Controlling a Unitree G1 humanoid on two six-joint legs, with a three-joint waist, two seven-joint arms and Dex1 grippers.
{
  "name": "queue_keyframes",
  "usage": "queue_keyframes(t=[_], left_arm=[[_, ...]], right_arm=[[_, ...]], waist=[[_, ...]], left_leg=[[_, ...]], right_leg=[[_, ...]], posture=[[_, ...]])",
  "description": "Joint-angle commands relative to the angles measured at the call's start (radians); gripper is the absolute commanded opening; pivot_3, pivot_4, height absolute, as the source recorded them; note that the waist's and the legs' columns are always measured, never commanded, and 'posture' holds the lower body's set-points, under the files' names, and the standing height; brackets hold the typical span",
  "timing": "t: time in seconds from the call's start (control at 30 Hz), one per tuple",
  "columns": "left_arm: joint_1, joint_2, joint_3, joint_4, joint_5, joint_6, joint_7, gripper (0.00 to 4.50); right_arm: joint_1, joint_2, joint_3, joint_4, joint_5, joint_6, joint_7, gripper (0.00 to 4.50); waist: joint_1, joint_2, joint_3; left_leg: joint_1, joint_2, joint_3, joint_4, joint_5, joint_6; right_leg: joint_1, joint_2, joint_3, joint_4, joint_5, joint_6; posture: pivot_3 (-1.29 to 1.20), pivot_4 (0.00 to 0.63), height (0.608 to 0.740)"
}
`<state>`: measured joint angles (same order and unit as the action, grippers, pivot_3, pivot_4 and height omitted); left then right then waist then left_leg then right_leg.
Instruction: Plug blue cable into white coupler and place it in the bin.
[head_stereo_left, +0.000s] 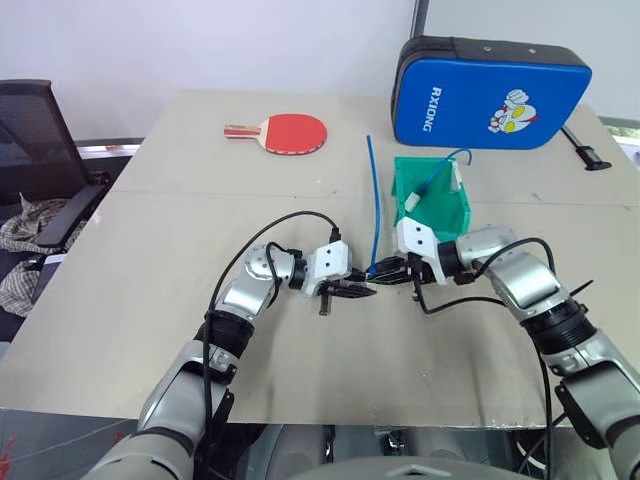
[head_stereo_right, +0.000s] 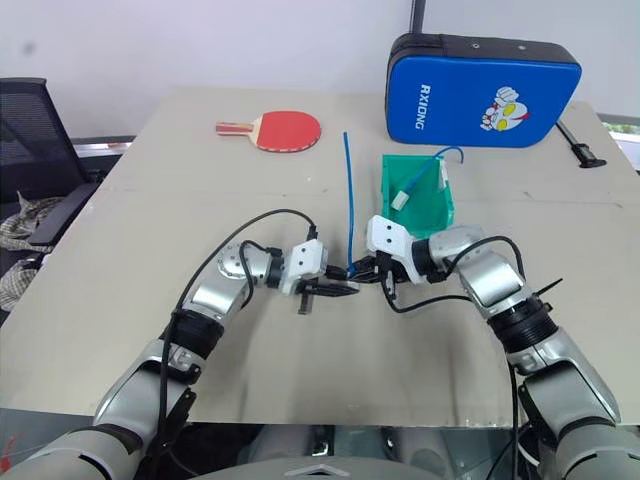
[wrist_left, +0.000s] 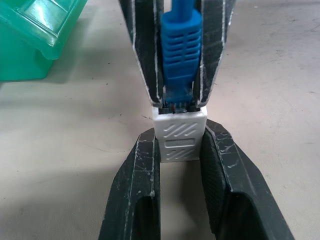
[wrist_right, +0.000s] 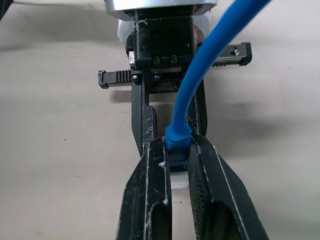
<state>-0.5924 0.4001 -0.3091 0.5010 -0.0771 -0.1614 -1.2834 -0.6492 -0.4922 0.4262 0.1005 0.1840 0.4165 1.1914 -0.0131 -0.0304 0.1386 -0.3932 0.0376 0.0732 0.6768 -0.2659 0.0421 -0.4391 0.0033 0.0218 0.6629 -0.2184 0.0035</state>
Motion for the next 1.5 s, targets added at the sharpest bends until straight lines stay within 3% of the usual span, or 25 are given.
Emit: queue_keyframes(t=[0.03, 0.1, 0.23, 0.43, 0.5, 0.63, 0.77, 0.9, 1.07, 1.2, 1.33, 1.5], left_arm=[[-0.002, -0.008, 0.005, -0.037, -0.01, -0.021, -0.004, 0.5], [0.003, -0.007, 0.011, -0.044, -0.016, -0.008, 0.002, 0.5], [0.016, 0.001, 0.02, -0.06, -0.024, 0.012, 0.006, 0.5], [0.032, 0.005, 0.054, -0.12, -0.064, 0.117, 0.024, 0.5], [0.034, 0.006, 0.067, -0.155, -0.089, 0.184, 0.031, 0.5], [0.005, -0.017, 0.111, -0.257, -0.179, 0.427, 0.078, 0.5], [-0.142, -0.1, 0.181, -0.316, -0.293, 0.74, 0.213, 0.5], [-0.356, -0.208, 0.216, -0.164, -0.269, 0.876, 0.396, 0.5], [-0.556, -0.302, 0.212, 0.118, -0.204, 0.821, 0.502, 0.5], [-0.733, -0.385, 0.226, 0.458, -0.145, 0.705, 0.578, 2.36], [-0.779, -0.388, 0.24, 0.527, -0.134, 0.693, 0.546, 4.29], [-0.672, -0.304, 0.229, 0.309, -0.159, 0.771, 0.436, 4.42]], right_arm=[[0.052, 0.046, 0.084, 0.14, -0.075, 0.02, -0.03, 0.0], [0.054, 0.087, -0.006, 0.137, -0.026, -0.021, -0.068, 0.0], [0.116, 0.069, -0.144, -0.021, 0.063, -0.035, -0.075, 1.51], [0.285, -0.009, -0.361, -0.408, 0.246, 0.062, -0.156, 4.28], [0.351, -0.043, -0.421, -0.525, 0.293, 0.103, -0.194, 4.28], [0.522, -0.093, -0.504, -0.672, 0.197, 0.055, -0.326, 4.28], [0.726, -0.031, -0.614, -0.807, 0.078, 0.043, -0.559, 4.28], [0.878, 0.063, -0.672, -0.918, -0.002, 0.06, -0.73, 4.28], [0.946, 0.114, -0.672, -0.977, -0.013, 0.059, -0.801, 4.28], [0.979, 0.12, -0.648, -1.001, -0.036, 0.057, -0.827, 4.32], [0.993, 0.122, -0.645, -1.014, -0.037, 0.058, -0.841, 4.32], [0.994, 0.102, -0.664, -0.998, -0.026, 0.046, -0.824, 4.32]], waist=[[-0.003, -0.001, -0.002], [-0.006, -0.002, -0.002], [-0.003, -0.001, -0.002], [0.002, 0.0, 0.0], [0.003, 0.0, 0.0], [0.004, 0.0, 0.001], [0.016, -0.001, 0.002], [0.024, 0.0, 0.001], [0.002, 0.0, 0.001], [0.005, -0.001, 0.002], [-0.002, -0.001, 0.003], [-0.005, -0.001, 0.003]], left_leg=[[0.001, 0.0, 0.0, 0.0, 0.0, 0.0], [0.005, 0.002, 0.001, 0.0, 0.0, 0.0], [0.009, 0.002, 0.0, -0.002, 0.0, 0.0], [0.001, 0.001, 0.0, -0.001, 0.0, 0.0], [-0.004, 0.0, -0.001, 0.0, 0.0, 0.0], [-0.005, 0.0, -0.002, 0.0, 0.0, 0.0], [-0.006, 0.0, -0.003, 0.001, 0.0, 0.0], [-0.007, -0.001, -0.005, 0.006, 0.0, 0.0], [-0.002, -0.001, -0.001, 0.006, -0.001, 0.001], [-0.005, -0.002, -0.004, 0.006, -0.001, 0.001], [-0.006, -0.002, -0.002, 0.004, -0.002, 0.002], [-0.006, -0.001, 0.0, 0.001, -0.002, 0.002]], right_leg=[[0.0, 0.0, 0.0, 0.0, 0.0, 0.0], [0.003, -0.001, 0.0, 0.0, 0.0, 0.0], [0.007, -0.002, 0.0, 0.001, -0.001, 0.002], [0.001, -0.004, 0.001, 0.0, 0.0, 0.0], [-0.002, -0.004, 0.0, -0.001, 0.0, 0.0], [-0.002, -0.004, -0.001, -0.001, -0.001, 0.002], [-0.002, -0.003, -0.002, -0.001, -0.003, 0.005], [-0.001, -0.001, -0.004, 0.0, -0.003, 0.006], [0.002, 0.0, -0.003, -0.001, -0.002, 0.007], [0.0, 0.001, -0.004, -0.001, -0.003, 0.007], [-0.001, 0.002, -0.002, -0.002, -0.003, 0.006], [-0.004, 0.002, 0.001, -0.001, -0.003, 0.007]], posture=[[0.0, 0.15, 0.729], [0.0, 0.15, 0.729], [0.0, 0.15, 0.729], [0.0, 0.15, 0.729], [0.0, 0.15, 0.729], [0.0, 0.15, 0.729], [0.0, 0.15, 0.729], [0.0, 0.15, 0.729], [0.0, 0.15, 0.729], [0.0, 0.15, 0.729], [0.0, 0.15, 0.729], [0.0, 0.15, 0.729]])
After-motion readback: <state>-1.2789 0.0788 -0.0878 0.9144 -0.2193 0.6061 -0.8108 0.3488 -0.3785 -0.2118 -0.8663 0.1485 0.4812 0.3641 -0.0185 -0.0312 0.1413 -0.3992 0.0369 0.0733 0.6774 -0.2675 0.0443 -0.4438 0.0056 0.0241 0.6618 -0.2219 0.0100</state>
